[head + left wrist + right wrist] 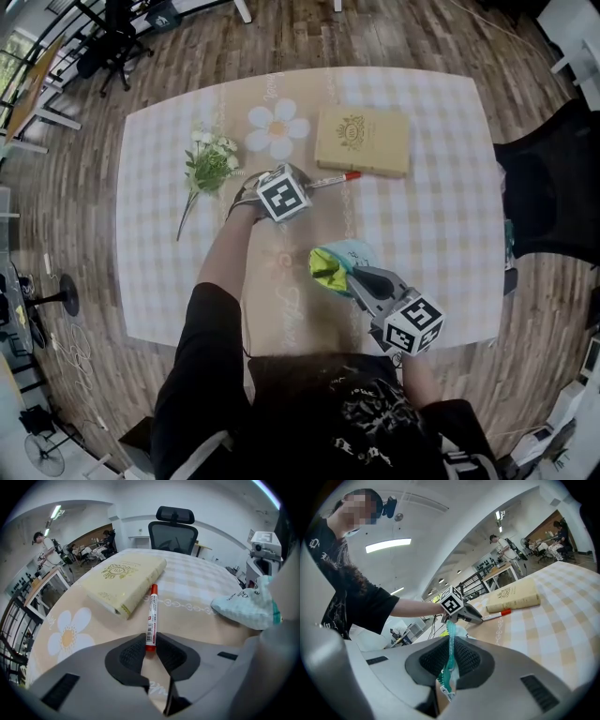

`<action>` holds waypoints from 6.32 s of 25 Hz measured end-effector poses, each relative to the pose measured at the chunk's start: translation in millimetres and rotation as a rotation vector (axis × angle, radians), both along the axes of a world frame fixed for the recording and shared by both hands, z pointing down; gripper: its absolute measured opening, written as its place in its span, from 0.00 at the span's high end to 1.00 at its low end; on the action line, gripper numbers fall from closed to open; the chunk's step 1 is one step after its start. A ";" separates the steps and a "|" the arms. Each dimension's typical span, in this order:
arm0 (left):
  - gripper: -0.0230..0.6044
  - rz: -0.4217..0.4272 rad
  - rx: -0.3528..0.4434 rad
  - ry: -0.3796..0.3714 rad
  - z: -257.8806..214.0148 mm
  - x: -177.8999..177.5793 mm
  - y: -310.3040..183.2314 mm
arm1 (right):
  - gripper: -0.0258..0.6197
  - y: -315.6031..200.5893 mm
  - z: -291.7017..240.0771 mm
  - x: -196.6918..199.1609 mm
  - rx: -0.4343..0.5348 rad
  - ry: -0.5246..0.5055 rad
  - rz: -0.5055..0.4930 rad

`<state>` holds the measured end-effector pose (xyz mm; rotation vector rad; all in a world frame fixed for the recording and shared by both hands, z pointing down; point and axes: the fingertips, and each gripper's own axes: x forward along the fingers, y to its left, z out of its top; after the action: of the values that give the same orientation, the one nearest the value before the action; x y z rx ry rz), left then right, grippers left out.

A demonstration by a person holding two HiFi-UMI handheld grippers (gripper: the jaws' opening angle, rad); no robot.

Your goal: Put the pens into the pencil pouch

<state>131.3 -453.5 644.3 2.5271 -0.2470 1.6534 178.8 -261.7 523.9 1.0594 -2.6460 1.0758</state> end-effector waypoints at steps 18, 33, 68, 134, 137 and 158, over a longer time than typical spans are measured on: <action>0.83 -0.167 0.031 0.161 -66.0 -68.9 90.1 | 0.90 49.0 -7.3 -15.7 0.042 0.153 0.091; 0.83 -0.231 0.053 0.221 -98.7 -116.4 170.8 | 0.90 78.7 -6.5 -32.0 0.063 0.225 0.182; 0.83 -0.067 0.079 0.184 -119.1 -164.9 258.9 | 0.90 73.7 -5.1 -72.8 0.076 0.342 0.276; 0.83 0.017 0.016 0.296 -106.7 -41.3 270.7 | 0.90 90.7 -27.1 -100.5 0.161 0.259 0.126; 0.83 0.012 0.033 0.312 -107.4 -38.9 267.7 | 0.90 88.6 -28.3 -98.1 0.165 0.253 0.135; 0.57 -0.166 0.008 0.441 -118.9 -82.6 254.5 | 0.90 85.5 -21.1 -100.5 0.142 0.230 0.173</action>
<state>48.6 -199.0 525.4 2.7052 -0.4030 1.0061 78.3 -176.2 502.8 1.3701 -2.5143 0.7463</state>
